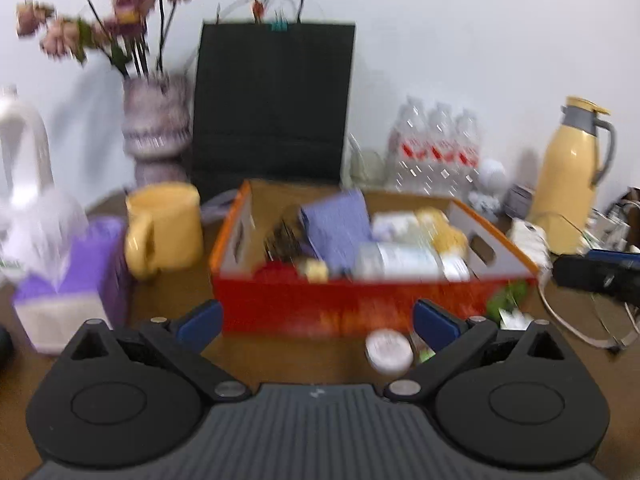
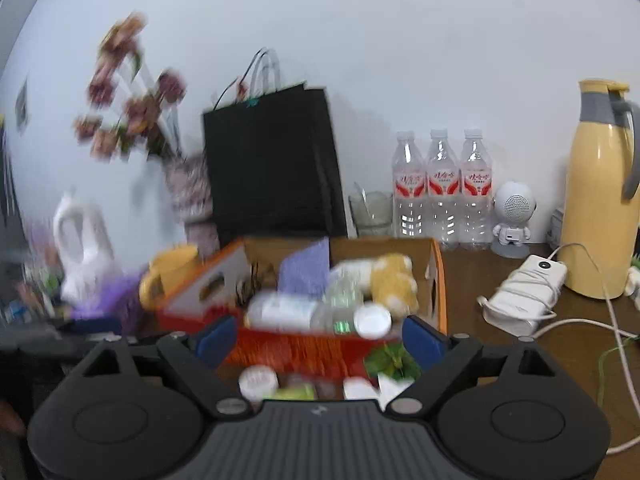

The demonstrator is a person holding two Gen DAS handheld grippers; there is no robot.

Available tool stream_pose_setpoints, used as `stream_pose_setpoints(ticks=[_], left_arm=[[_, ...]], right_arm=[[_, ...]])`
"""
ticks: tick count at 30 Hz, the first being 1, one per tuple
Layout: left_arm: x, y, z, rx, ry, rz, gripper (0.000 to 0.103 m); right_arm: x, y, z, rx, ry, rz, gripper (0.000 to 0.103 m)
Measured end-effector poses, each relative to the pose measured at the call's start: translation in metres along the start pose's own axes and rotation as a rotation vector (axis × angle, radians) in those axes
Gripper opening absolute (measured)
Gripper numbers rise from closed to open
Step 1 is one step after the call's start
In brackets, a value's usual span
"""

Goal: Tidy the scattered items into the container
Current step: 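Withdraw both grippers from the box toward the items beside it, then grasp the round white container with the left gripper while the right grasps the green tissue pack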

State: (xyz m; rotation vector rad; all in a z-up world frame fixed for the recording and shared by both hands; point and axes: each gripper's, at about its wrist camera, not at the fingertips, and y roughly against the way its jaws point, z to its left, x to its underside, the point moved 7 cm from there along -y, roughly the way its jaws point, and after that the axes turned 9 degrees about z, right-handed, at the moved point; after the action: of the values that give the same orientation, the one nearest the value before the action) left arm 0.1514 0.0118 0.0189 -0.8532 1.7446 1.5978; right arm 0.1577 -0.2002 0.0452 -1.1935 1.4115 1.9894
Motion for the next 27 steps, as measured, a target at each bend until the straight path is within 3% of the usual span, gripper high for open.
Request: stream_pose_setpoints(ticks=[6,11,15,19,27], left_arm=[[0.026,-0.005,0.006,0.020,0.028,0.061,0.097],[0.028,-0.002,-0.006,-0.002,-0.089,0.035,0.095],[0.028,-0.007,-0.010,0.017,-0.114,0.048,0.095],[0.030,-0.017,-0.016,0.028,-0.155,0.056,0.093],[0.024,-0.049,-0.033,0.066,-0.158,0.129,0.082]], right_arm=[[0.045,-0.030,0.031,-0.009,0.157,0.145,0.074],[0.054,-0.062,0.037,-0.008,0.168,0.208,0.070],[0.055,-0.079,0.033,-0.007,0.136,0.239,0.064],[0.058,-0.087,0.033,-0.010,0.144,0.267,0.045],[0.050,-0.059,0.019,-0.009,0.126,0.219,0.043]])
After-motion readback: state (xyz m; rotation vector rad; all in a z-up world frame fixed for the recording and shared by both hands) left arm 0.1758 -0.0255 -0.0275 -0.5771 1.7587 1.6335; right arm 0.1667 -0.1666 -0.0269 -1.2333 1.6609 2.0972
